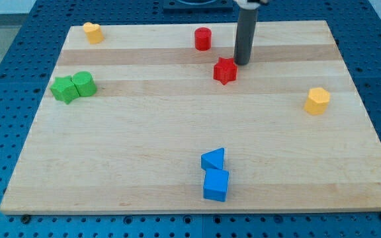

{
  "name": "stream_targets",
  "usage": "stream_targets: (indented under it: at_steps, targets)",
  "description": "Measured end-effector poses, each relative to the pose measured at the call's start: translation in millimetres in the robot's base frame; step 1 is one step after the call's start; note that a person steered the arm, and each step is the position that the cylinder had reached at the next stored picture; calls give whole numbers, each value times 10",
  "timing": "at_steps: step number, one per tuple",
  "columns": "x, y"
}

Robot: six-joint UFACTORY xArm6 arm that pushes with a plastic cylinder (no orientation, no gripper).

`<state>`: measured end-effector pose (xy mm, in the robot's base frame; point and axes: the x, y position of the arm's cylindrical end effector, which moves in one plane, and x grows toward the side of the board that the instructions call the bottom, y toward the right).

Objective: Place the red circle to the left of the red star

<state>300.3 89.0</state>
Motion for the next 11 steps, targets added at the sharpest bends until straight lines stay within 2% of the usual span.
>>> stream_targets:
  at_steps: [2,3,4,6,7,8,9,10,11]
  targets:
    - [-751,-235]
    - [-948,-531]
    - [-822,-656]
    - [-72,-637]
    - [-70,-668]
    - [-430,-871]
    - [-417,-1150]
    - [-14,-1209]
    - [198,-1152]
